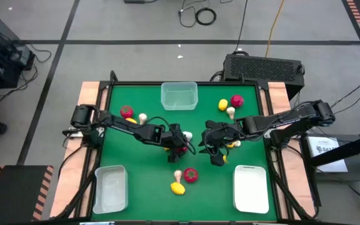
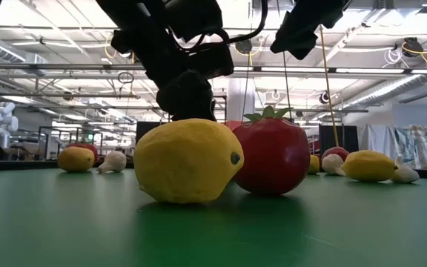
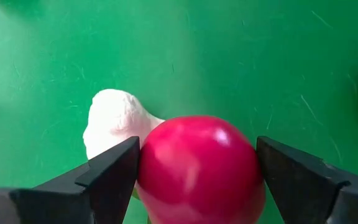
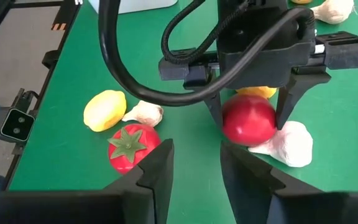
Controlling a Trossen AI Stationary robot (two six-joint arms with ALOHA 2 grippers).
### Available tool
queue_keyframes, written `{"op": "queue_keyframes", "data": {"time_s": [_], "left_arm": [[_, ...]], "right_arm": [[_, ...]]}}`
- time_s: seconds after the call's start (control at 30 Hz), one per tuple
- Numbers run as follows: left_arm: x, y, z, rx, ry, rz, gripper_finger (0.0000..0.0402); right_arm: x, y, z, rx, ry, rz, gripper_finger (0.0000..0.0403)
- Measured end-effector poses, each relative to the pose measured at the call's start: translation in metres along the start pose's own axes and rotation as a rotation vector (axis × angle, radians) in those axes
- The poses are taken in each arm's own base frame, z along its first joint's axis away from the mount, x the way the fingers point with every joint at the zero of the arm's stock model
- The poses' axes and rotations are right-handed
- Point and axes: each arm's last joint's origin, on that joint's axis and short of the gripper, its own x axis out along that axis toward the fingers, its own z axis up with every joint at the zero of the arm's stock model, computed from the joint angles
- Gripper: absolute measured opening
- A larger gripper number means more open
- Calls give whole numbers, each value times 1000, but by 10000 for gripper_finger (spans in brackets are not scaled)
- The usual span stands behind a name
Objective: Sort produce into baskets
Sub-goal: Put the tomato into the gray bin
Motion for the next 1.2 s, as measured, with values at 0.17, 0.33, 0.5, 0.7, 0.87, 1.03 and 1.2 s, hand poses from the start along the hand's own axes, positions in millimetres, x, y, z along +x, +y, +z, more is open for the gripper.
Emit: {"op": "queue_keyframes", "data": {"time_s": [0.17,0.33,0.5,0.7,0.87,1.03,1.2], "left_arm": [[0,0,-2,1,17,0,319],[0,0,-3,-16,33,-1,319],[0,0,-7,-45,69,-1,319],[0,0,-8,-56,82,-8,319],[0,0,-9,-71,92,-13,317],[0,0,-9,-72,92,-14,292],[-3,0,-6,-71,89,-6,282]], "right_arm": [[0,0,0,0,0,0,123],[0,0,0,0,1,0,123],[0,0,0,0,0,0,123],[0,-2,0,5,-1,-4,123],[0,-2,0,5,-1,-5,123],[0,-2,0,5,-1,-5,123],[0,-2,0,5,-1,-5,123]]}}
